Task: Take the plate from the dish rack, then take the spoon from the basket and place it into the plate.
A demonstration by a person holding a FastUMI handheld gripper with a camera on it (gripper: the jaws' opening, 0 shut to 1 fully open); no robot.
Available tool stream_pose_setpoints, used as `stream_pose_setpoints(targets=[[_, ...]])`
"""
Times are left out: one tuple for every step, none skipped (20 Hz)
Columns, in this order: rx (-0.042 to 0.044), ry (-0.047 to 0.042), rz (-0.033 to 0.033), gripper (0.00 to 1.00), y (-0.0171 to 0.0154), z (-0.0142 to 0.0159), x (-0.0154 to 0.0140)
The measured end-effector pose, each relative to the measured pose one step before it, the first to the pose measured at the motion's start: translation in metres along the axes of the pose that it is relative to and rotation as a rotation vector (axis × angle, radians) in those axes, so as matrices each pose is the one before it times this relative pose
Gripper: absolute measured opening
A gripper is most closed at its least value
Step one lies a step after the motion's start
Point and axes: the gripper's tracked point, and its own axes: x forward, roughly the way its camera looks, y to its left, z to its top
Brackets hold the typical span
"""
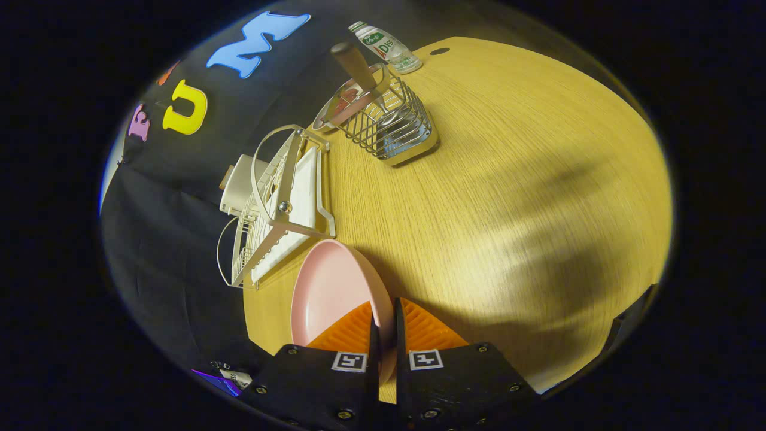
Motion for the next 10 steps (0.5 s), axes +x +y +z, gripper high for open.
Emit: stream_pose_setpoints(targets=[[-0.01215, -0.01199, -0.01063, 0.15, -0.00068, 0.00399, -0.00002], [-0.01994, -0.00820, -0.01945, 0.20, -0.00360, 0.00078, -0.00023], [-0.03484, -0.01951, -0.02233, 0.36, -0.00385, 0.00549, -0.00371], [-0.03795, -0.02814, -0.02643, 0.40, -0.00401, 0.00664, -0.00360], [-0.04413, -0.04267, -0.02391, 0.42, -0.00391, 0.00782, -0.00690], [-0.03383, -0.04091, -0.01846, 0.43, -0.00221, 0.00674, -0.00920], [-0.05009, -0.05585, -0.02770, 0.43, -0.00356, 0.01070, -0.01037], [-0.04850, -0.06000, -0.02141, 0.43, -0.00299, 0.01219, -0.01034], [-0.04665, -0.05423, -0.01222, 0.43, -0.00128, 0.01176, -0.00897], [-0.03836, -0.05324, -0.01534, 0.43, -0.00192, 0.01314, -0.00766]])
